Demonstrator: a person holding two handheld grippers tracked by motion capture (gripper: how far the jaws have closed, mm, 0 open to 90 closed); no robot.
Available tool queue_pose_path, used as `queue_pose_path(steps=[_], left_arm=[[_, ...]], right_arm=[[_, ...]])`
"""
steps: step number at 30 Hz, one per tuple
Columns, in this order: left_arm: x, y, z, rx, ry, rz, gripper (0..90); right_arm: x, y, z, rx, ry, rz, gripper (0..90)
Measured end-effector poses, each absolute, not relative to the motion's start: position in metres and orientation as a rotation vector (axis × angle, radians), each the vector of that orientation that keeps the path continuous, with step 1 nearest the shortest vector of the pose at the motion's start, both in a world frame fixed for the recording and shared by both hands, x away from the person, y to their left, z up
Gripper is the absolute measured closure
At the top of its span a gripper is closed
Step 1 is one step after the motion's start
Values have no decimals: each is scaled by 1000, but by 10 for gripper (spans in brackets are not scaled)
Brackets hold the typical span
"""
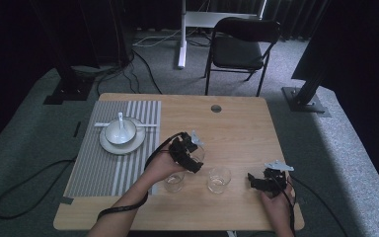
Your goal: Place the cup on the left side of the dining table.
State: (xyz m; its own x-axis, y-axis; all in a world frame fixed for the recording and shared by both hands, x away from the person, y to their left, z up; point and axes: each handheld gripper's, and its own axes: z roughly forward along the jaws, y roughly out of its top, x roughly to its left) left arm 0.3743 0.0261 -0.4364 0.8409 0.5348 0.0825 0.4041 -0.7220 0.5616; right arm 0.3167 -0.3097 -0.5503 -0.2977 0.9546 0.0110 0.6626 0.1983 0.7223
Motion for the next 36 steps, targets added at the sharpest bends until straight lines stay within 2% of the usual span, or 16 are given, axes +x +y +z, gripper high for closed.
queue_pose_path(steps=[16, 36], left_arm=[[391, 75, -432, 2420, 854, 376, 184], [373, 152, -432, 2382, 999, 427, 184]], right_arm=[[317, -310, -550, 1506, 2037, 879, 118], [317, -310, -550, 1508, 2036, 879, 118]])
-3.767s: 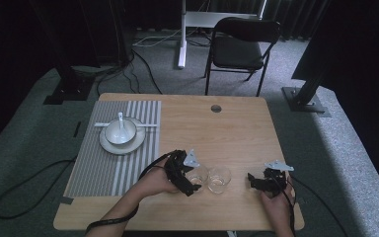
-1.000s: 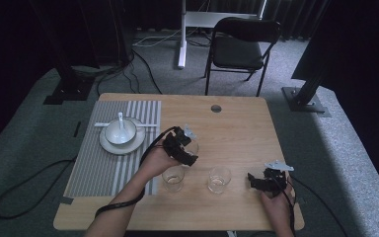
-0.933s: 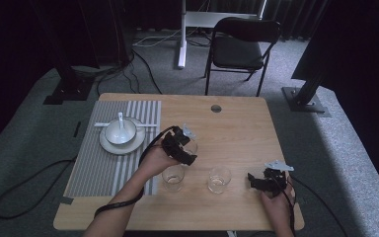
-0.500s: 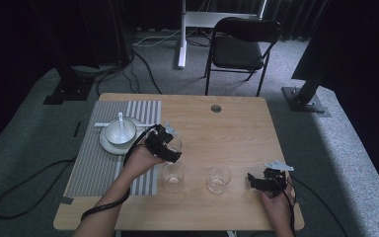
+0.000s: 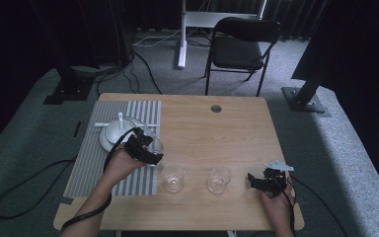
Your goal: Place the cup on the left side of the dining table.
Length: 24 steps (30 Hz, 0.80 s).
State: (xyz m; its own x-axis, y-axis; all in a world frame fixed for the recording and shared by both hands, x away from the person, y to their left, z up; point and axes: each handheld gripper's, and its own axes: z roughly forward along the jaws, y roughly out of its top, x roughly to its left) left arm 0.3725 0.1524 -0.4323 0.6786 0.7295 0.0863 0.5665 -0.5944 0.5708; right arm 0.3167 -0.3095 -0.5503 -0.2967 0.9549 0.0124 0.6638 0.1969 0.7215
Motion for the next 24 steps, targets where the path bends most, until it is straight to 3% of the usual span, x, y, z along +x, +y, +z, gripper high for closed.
queue_pose_path(steps=[13, 24], left_arm=[[357, 199, -439, 2373, 1091, 444, 183], [352, 213, -452, 2379, 1109, 435, 183]], right_arm=[[317, -310, -550, 1506, 2036, 879, 118], [317, -310, -550, 1507, 2036, 879, 118]])
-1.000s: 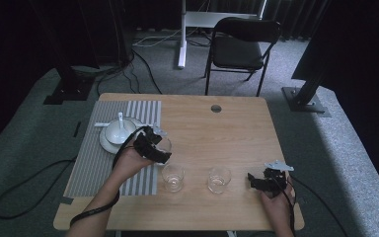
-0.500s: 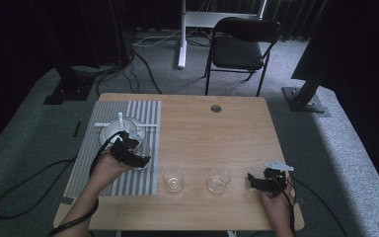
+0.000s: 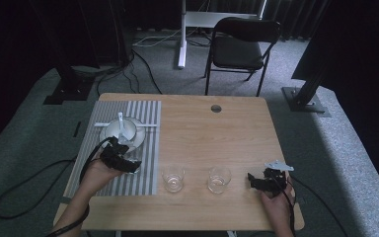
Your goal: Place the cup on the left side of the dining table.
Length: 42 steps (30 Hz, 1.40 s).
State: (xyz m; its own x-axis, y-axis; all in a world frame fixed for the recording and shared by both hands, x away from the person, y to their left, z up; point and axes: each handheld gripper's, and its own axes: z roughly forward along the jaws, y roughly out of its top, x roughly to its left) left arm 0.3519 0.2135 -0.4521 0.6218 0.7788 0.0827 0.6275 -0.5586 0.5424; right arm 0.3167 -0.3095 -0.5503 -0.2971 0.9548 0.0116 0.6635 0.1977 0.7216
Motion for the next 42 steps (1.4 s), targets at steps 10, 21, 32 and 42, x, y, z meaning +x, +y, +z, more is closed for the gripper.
queue_pose_path(steps=[10, 21, 32, 42], left_arm=[[353, 221, -464, 2392, 1143, 433, 183], [349, 229, -476, 2357, 1098, 409, 179], [341, 237, -487, 2303, 1127, 355, 24], [325, 243, -498, 2233, 1106, 428, 24]], right_arm=[[317, -310, -550, 1507, 2036, 879, 118], [317, -310, -550, 1506, 2036, 879, 118], [317, -310, -550, 1506, 2036, 879, 118], [317, -310, -550, 1507, 2037, 878, 118]])
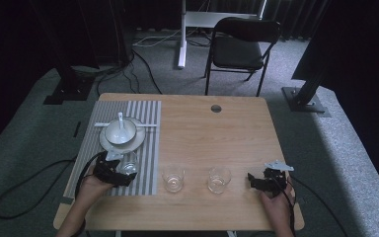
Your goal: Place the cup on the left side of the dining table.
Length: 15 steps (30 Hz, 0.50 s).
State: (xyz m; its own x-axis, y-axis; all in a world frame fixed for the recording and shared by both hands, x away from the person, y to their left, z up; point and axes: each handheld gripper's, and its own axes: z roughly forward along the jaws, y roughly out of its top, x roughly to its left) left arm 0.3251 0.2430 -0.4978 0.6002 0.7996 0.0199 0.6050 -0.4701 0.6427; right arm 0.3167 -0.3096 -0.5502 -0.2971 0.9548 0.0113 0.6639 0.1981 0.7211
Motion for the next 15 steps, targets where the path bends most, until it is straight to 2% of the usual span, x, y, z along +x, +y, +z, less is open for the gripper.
queue_pose_path(steps=[15], left_arm=[[292, 275, -523, 2176, 1195, 473, 24]], right_arm=[[317, -309, -550, 1508, 2036, 878, 118]])
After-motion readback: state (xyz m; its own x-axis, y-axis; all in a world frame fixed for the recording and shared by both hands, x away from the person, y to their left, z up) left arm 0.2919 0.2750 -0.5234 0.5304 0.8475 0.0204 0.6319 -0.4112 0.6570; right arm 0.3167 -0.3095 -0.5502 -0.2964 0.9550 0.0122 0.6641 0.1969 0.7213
